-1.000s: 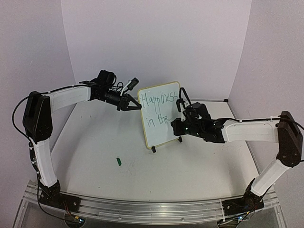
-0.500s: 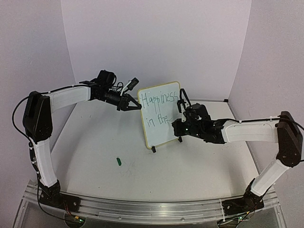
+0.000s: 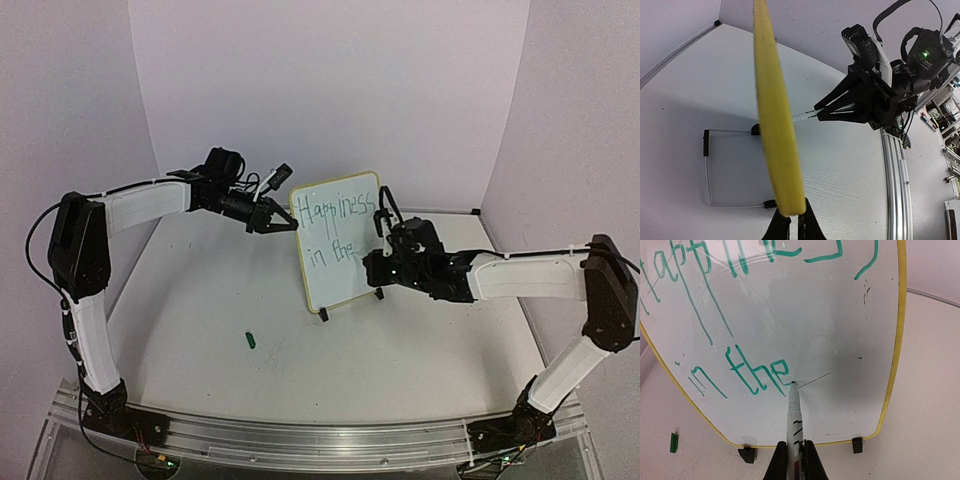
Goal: Write a sentence on the whiteboard
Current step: Write on the whiteboard with the whiteboard marker without the cap.
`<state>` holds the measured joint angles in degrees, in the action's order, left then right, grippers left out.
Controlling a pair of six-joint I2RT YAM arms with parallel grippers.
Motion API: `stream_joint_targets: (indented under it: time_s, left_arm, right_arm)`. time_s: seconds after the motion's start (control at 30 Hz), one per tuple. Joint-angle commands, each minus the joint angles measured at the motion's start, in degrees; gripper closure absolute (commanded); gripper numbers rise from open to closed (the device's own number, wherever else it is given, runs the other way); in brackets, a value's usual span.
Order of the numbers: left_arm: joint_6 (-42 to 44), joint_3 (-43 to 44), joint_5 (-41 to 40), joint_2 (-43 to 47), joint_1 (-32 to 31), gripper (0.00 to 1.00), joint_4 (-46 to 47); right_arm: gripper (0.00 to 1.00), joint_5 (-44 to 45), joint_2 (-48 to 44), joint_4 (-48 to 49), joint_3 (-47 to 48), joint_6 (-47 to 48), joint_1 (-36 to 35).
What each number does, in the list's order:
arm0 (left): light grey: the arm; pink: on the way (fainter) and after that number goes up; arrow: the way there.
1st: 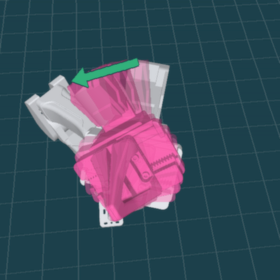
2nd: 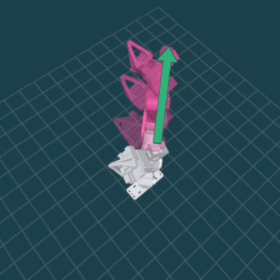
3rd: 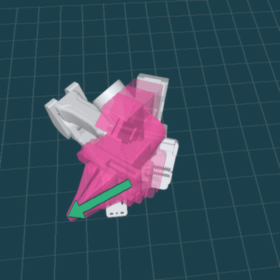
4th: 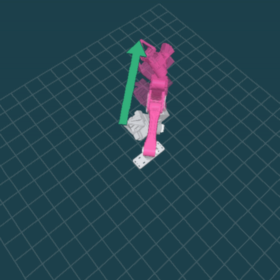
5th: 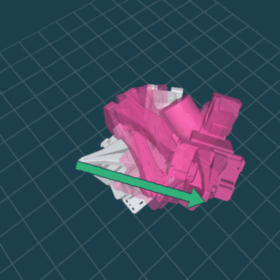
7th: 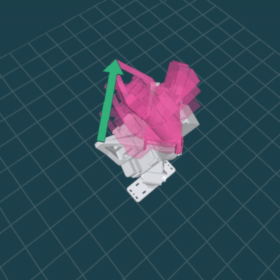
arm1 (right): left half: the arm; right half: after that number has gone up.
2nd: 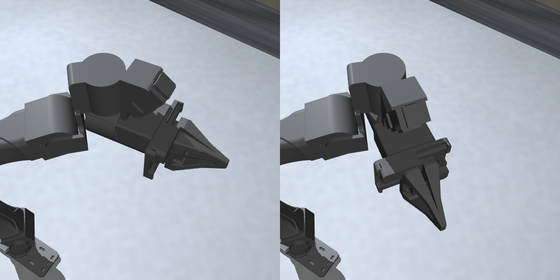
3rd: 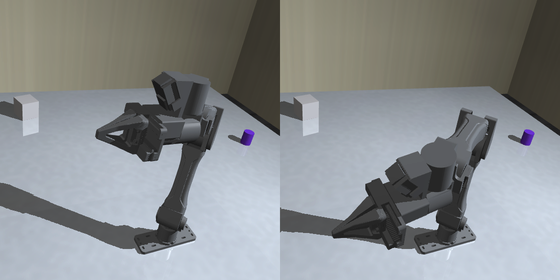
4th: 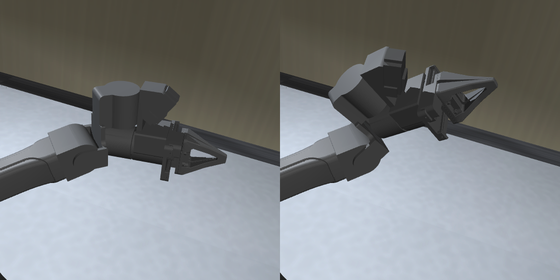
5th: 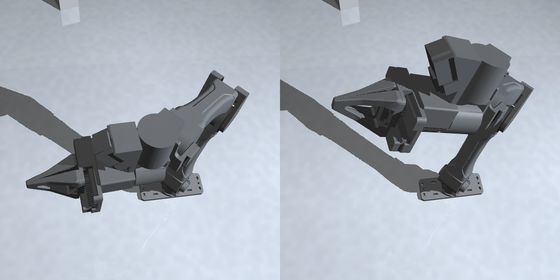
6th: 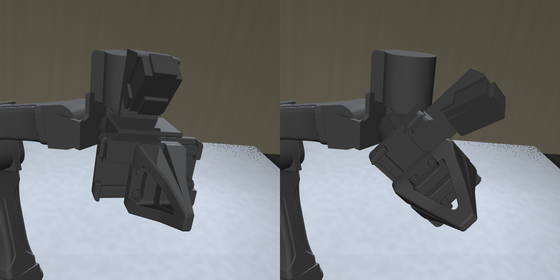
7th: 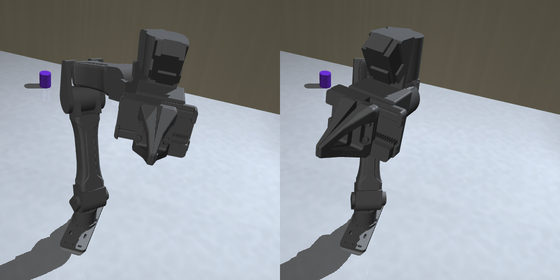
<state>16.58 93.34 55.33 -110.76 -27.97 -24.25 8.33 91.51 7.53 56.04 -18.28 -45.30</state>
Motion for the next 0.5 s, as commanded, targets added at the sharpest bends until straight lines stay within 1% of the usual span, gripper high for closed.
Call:
stream_joint_targets:
  time_s: [0.0,0.13,0.27,0.47]
  left_arm:
    - [0.6,-0.2,-1.0,-0.3,-1.6,1.0,-6.9]
    - [0.6,-0.3,-1.1,-0.3,-1.7,1.0,-6.9]
    - [0.7,-0.4,-1.1,-0.3,-1.8,1.0,-6.9]
    - [0.8,-0.4,-1.3,-0.4,-1.9,1.0,-7.0]
  right_arm:
    - [1.0,-0.7,-5.4,0.0,-1.4,0.4,0.2]
    - [1.0,-3.7,-9.1,-0.3,-3.0,0.4,0.6]
    - [1.0,-7.3,-11.6,-0.9,-4.7,0.3,2.7]
    - [1.0,-19.6,-15.2,0.6,-8.1,1.2,8.3]
